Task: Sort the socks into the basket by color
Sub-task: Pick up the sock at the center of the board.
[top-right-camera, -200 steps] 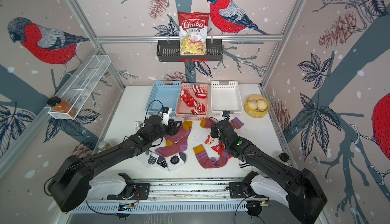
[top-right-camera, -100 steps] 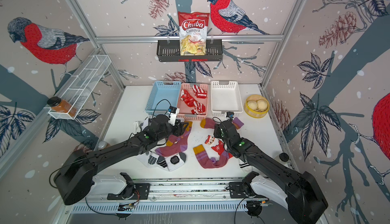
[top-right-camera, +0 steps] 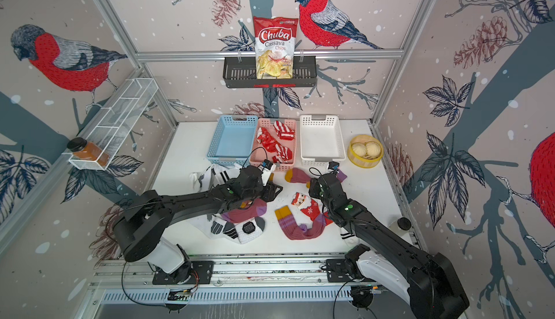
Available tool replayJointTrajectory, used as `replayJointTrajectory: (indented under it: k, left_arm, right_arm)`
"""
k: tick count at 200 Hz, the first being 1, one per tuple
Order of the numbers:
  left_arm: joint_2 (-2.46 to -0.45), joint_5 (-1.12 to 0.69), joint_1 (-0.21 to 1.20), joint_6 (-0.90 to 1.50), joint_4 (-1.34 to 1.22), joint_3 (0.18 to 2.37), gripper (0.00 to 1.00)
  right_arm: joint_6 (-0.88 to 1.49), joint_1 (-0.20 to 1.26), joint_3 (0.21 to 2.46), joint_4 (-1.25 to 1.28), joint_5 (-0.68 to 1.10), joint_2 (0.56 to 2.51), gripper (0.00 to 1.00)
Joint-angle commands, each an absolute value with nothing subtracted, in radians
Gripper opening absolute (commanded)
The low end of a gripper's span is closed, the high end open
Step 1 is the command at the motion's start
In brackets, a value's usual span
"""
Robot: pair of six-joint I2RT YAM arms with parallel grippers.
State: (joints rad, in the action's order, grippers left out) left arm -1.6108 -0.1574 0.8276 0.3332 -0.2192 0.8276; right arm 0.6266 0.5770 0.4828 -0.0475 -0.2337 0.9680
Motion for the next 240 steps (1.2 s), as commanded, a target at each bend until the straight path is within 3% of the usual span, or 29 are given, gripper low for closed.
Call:
replayJointTrajectory:
  k: [1, 240]
  left_arm:
    - [-1.643, -0.219, 0.844, 0.332, -0.253, 0.846, 0.57]
    - [-1.911, -0.327, 0.909, 0.347, -0.26, 0.992, 0.51]
  right_arm:
    - [0.634, 0.568, 0.477, -0.035, -0.225, 0.962, 0.52]
    - [0.63, 0.554, 0.467, -0.04, -0.213, 0.955, 0.53]
